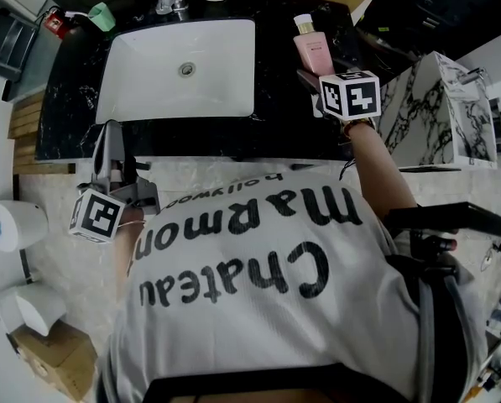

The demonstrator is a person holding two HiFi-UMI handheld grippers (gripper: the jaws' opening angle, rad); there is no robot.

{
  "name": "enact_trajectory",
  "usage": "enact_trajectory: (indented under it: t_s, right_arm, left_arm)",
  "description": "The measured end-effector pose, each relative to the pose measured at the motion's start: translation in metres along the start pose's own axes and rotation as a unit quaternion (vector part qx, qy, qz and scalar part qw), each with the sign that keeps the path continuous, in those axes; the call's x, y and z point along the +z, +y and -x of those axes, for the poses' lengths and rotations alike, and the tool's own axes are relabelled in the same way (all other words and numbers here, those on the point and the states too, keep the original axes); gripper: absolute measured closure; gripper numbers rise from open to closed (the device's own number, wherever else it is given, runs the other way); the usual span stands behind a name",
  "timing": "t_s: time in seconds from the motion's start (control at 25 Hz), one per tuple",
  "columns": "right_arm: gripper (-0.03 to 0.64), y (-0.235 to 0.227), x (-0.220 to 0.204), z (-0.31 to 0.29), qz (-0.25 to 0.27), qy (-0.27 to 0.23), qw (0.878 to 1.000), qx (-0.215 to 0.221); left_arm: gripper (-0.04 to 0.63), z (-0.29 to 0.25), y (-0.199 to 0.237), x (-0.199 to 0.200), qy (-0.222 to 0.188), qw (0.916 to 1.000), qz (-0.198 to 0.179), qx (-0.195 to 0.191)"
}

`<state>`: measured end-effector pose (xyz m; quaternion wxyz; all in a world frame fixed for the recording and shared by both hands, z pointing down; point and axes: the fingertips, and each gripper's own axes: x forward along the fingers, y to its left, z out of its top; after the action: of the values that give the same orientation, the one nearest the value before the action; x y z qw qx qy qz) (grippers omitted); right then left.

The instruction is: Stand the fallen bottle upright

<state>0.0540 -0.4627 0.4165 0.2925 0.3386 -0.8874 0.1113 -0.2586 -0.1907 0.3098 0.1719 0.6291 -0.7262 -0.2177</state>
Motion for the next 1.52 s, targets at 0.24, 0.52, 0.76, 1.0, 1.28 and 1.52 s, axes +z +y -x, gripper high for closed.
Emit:
enact_trajectory:
  t_s: [0.24, 0.52, 0.76, 1.0, 1.28, 1.52]
  right_arm:
    - [0.304, 0.005, 0.002, 0.005, 0.021, -0.024, 0.999, -0.018]
    - [0.307, 0.007, 0.008, 0.026, 0.030, -0.102, 0.994, -0.033]
    - [0.307, 0.004, 0.010, 0.042, 0.018, -0.163, 0.985, -0.046]
    - [0.307, -0.002, 0.008, 0.058, 0.006, -0.222, 0.974, -0.050]
    - [0.305, -0.005, 0.008, 0.068, -0.013, -0.256, 0.965, -0.047]
    - [0.305, 0.001, 0.007, 0.075, -0.012, -0.276, 0.960, -0.043]
  left_arm:
    - [0.581, 0.003, 0.001, 0.005, -0.011, 0.9999, 0.008, -0.003]
    - [0.581, 0.004, -0.007, 0.007, -0.009, 0.9999, 0.004, -0.011]
    - [0.581, 0.005, -0.016, 0.009, -0.004, 0.9997, 0.001, -0.022]
    - [0.581, 0.008, -0.026, 0.011, -0.002, 0.9996, -0.018, -0.023]
    - [0.581, 0.007, -0.035, 0.014, -0.001, 0.9990, -0.020, -0.040]
    - [0.581, 0.002, -0.032, 0.018, -0.001, 0.9987, -0.022, -0.046]
